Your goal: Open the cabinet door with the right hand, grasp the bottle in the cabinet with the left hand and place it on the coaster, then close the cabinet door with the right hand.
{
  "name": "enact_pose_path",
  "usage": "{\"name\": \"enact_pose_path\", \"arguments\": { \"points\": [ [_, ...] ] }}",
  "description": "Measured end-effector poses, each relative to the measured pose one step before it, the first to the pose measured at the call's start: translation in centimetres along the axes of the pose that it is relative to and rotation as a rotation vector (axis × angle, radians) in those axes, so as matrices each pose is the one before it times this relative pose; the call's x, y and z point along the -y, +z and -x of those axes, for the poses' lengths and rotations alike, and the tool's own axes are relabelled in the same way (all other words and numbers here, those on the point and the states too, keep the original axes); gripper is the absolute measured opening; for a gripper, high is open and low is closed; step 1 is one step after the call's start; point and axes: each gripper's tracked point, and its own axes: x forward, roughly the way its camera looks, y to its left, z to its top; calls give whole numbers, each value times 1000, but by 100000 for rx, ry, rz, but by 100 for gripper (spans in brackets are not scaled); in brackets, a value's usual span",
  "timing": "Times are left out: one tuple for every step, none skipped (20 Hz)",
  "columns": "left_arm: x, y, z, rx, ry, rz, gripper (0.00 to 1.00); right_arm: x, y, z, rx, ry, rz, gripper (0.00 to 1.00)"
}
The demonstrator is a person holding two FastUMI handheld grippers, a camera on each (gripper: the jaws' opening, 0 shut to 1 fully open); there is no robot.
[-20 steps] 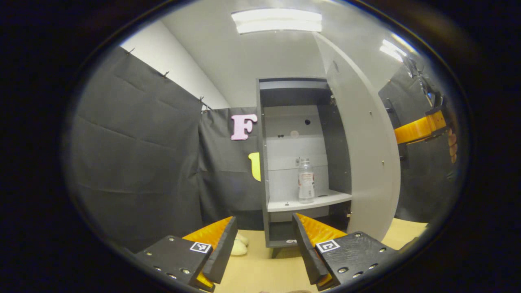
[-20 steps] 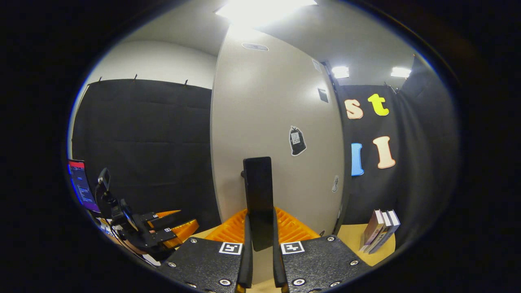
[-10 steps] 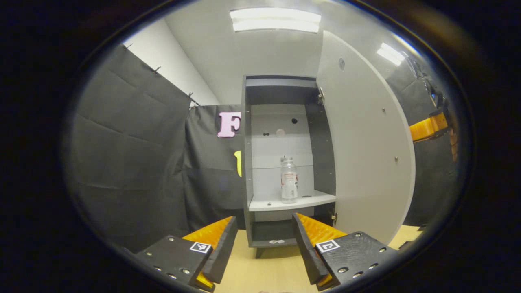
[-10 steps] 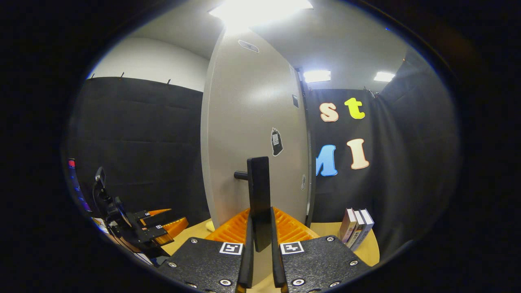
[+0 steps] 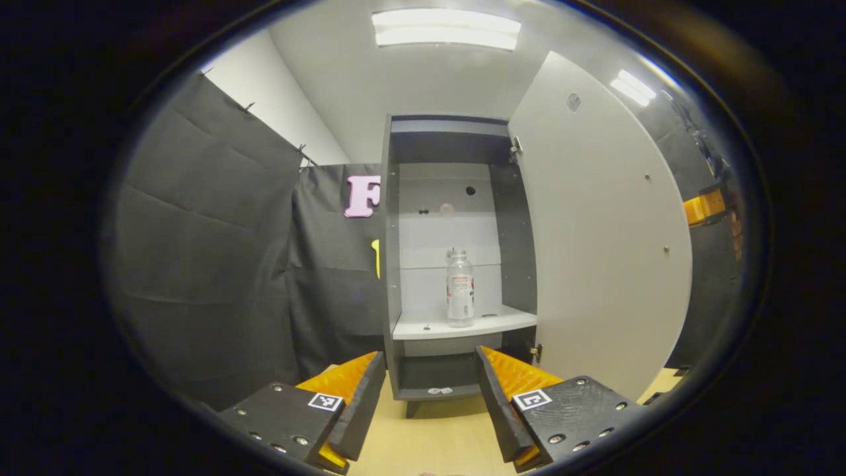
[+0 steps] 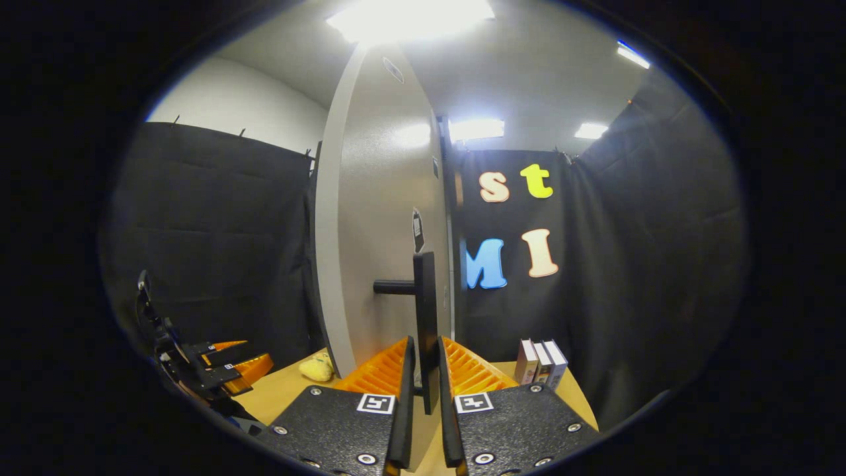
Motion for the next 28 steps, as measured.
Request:
{"name": "enact_pose_path", "arguments": {
  "points": [
    [10,-56,-36,-205,-577,61,78,455,-112,298,140,-1847,-880,18],
    [115,-49,-114,-144,-617,7,78,430,-38,404,65,-1165,-850,14],
    [-5,-68,-58,-225,-735,-97,78,-189,-117,284,187,516,-1914,12],
    [73,1,-251,-135,-531,-271,78,-311,-151,424,322,826,-1672,12],
    [50,-60,-1,-73,-865,-125,78,-183,-217,620,-134,358,-513,12],
    [143,108,-122,209,-909,124,78,128,-132,765,204,-703,831,12],
    [93,-41,-152,216,-1035,183,78,236,-149,841,80,-1256,1584,12],
    [219,71,-231,292,-1121,62,78,135,-212,1045,-66,-863,1434,12],
    [149,31,-439,224,-1064,-7,78,-106,-305,1139,-137,-788,1147,12],
    [238,147,-714,207,-901,169,78,26,-217,1243,-117,-910,1011,14],
    [158,276,-1288,411,-848,512,78,-63,-388,1444,-168,-815,1181,14],
    [221,462,-1265,415,-755,538,77,367,-336,1385,129,-2016,1951,18],
    [14,399,-1043,450,-754,253,77,558,-503,1413,385,-2687,2155,20],
    [57,470,-1185,623,-463,-331,78,567,-361,1374,227,-2701,1580,32],
    [-18,259,-806,732,-432,-451,78,342,-272,1504,590,-2931,430,42],
    [-13,240,-1042,573,-474,-243,78,702,-309,947,546,-2701,-625,67],
    [101,-125,-301,532,-946,147,78,627,-467,765,-60,-2096,-1169,92],
    [309,68,-683,242,-958,-168,77,557,-401,1084,-269,-1676,-1377,97],
    [3,-87,-150,145,-379,-436,77,419,-409,886,-244,-2130,-1051,97],
    [43,221,-483,453,-495,-673,77,639,-452,1052,-223,-2529,-583,97],
    [-134,111,-1000,421,-238,-426,77,603,-551,1026,-361,-2614,-180,97],
    [20,22,-1052,292,-505,310,77,767,-565,1141,-566,-2576,12,97],
    [21,-140,-977,188,-516,1096,77,517,-569,995,-589,-2232,-106,97],
    [149,-162,-1000,-194,-635,1068,77,556,-451,1145,-704,-1660,-368,97],
    [-94,-470,-1116,-394,-340,537,77,261,-366,845,-928,-1278,-384,97],
    [-31,-211,-1058,-175,-181,-120,77,322,-367,978,-868,-1124,-345,96],
    [81,-333,-682,-405,-477,-682,77,166,-301,868,-879,-1096,-133,97],
    [72,-337,-911,-586,-276,-782,77,234,-258,1034,-793,-1010,34,97]
  ]
}}
